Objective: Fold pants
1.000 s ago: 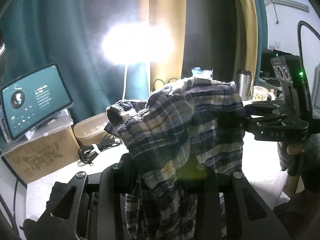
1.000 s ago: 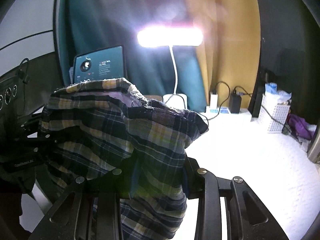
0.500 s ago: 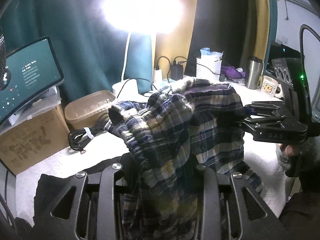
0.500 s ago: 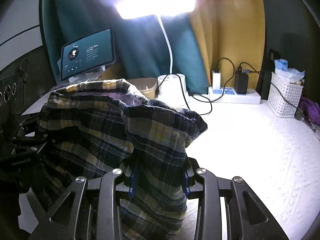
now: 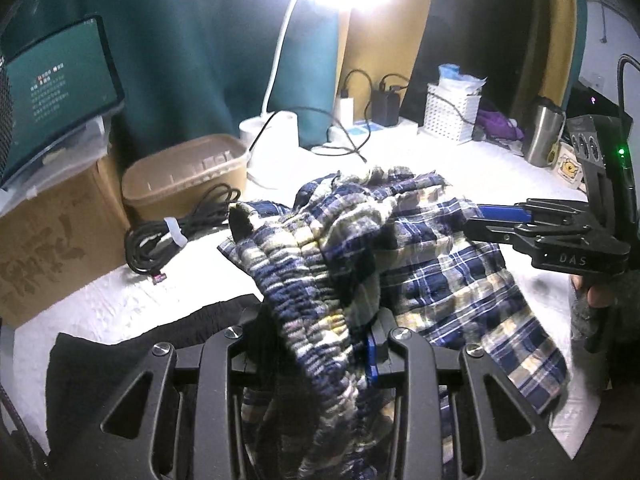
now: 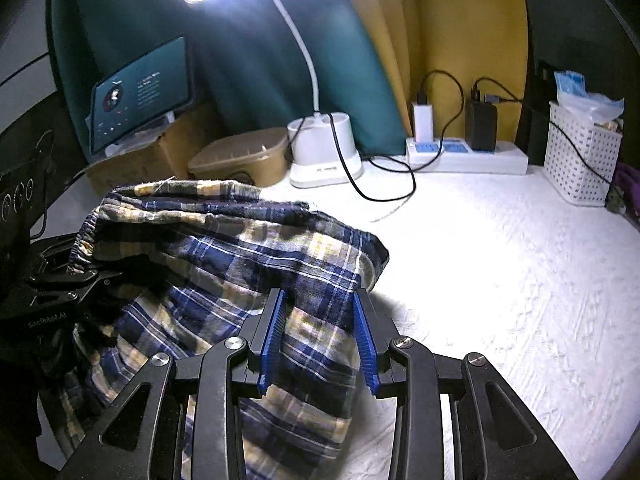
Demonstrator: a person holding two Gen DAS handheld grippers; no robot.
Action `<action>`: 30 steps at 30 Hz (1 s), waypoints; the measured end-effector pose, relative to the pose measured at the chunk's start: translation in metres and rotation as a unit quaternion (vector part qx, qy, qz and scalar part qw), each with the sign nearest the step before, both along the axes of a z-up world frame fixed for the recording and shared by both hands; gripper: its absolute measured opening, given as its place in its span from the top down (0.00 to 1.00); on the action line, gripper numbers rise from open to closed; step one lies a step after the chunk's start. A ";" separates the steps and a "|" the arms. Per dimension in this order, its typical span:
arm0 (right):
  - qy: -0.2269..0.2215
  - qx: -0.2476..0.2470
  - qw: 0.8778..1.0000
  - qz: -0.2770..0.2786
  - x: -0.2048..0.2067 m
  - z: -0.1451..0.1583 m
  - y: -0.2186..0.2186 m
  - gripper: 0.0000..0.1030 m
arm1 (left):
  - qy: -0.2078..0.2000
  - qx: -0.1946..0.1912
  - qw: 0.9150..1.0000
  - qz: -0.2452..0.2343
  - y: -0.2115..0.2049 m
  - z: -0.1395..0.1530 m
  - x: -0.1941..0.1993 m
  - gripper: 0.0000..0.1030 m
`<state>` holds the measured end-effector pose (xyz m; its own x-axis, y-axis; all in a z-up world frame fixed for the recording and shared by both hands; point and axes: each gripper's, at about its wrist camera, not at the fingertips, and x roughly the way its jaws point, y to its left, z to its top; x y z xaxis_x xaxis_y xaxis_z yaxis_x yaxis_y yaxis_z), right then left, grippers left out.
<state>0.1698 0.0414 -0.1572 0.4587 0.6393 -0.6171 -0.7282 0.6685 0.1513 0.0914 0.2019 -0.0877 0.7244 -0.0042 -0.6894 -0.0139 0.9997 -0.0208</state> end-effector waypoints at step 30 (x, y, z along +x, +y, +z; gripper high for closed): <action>0.046 -0.031 0.995 -0.083 0.035 -0.026 -0.001 0.38 | 0.017 0.008 1.000 0.007 0.019 -0.006 0.007 0.61</action>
